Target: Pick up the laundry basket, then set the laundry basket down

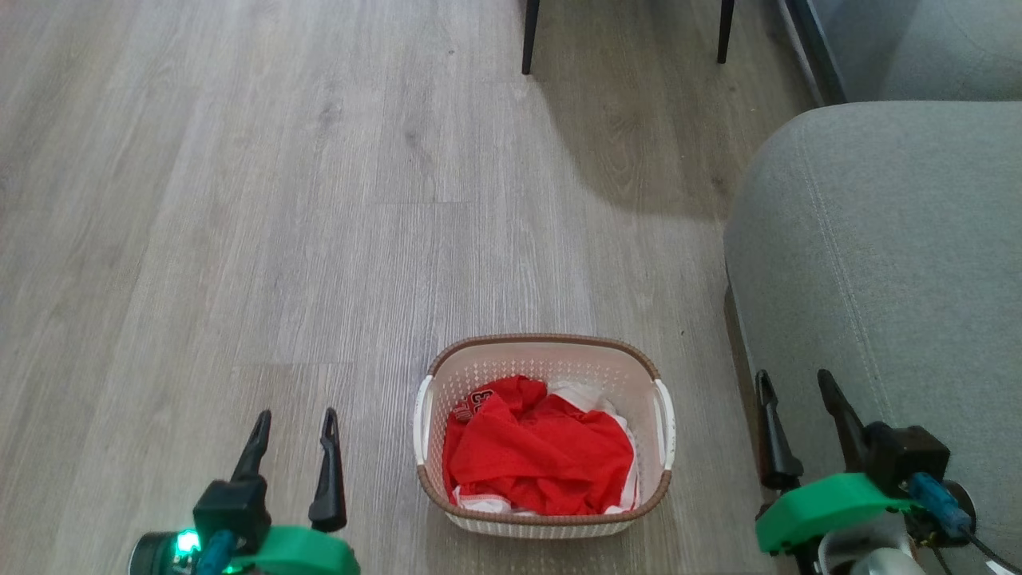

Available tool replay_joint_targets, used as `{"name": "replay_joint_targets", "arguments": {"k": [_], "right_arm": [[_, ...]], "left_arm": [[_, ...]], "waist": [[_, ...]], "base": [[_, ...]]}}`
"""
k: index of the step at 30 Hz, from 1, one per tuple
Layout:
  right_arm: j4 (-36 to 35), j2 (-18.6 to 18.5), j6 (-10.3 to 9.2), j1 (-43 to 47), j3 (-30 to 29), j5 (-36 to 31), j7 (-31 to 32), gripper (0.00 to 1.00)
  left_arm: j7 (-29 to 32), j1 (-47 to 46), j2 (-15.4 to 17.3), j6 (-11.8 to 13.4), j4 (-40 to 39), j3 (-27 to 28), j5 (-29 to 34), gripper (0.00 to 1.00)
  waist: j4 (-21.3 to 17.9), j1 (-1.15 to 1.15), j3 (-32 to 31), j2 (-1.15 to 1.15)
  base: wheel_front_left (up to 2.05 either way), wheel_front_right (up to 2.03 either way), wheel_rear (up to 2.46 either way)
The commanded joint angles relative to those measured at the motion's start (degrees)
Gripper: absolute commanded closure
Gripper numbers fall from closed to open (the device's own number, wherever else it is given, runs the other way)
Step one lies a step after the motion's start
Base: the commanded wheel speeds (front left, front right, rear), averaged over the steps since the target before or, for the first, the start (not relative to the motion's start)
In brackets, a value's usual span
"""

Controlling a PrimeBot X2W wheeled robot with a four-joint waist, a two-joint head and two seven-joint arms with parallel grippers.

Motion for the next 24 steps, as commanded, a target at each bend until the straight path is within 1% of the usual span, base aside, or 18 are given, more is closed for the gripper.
{"name": "replay_joint_targets", "arguments": {"k": [1, 11, 12, 16, 24], "right_arm": [[-2.2, -0.3, -0.09, -1.4, 0.9, -0.3, -0.3, 0.0], [-2.3, -0.3, -0.09, -1.5, 0.7, -0.3, -0.3, 0.0], [-0.2, 0.0, 0.0, 0.0, -0.2, 0.0, 0.0, 1.0], [3.7, 0.2, 0.0, 0.6, 0.3, 0.3, 0.1, 1.0], [3.6, -0.1, -0.01, 0.1, 0.0, 4.9, 0.9, 1.0]], "left_arm": [[-0.5, -1.7, -0.5, -0.2, -2.1, 2.1, 0.8, 0.0], [-0.5, -1.7, -0.8, -0.4, -2.0, 2.9, 1.7, 0.0], [0.0, 0.0, -0.4, -0.3, 0.1, 0.5, 1.3, 1.0], [0.3, 0.7, -0.4, -0.3, 3.8, 0.1, 1.1, 1.0], [1.2, -0.1, -0.2, -0.9, 3.8, 0.7, -3.9, 1.0]], "waist": [[0.0, 0.01, 0.0, 0.0], [-0.2, 0.01, 0.2, 0.0], [-0.2, 0.01, 0.2, 0.0], [-0.2, 0.01, 0.2, 0.0], [-0.4, 0.01, 0.3, 0.0]], "base": [[0.0, 0.0, 0.0], [0.0, 0.0, 0.0], [0.0, 0.0, 0.0], [0.0, 0.0, 0.0], [0.0, 0.0, 0.0]]}}
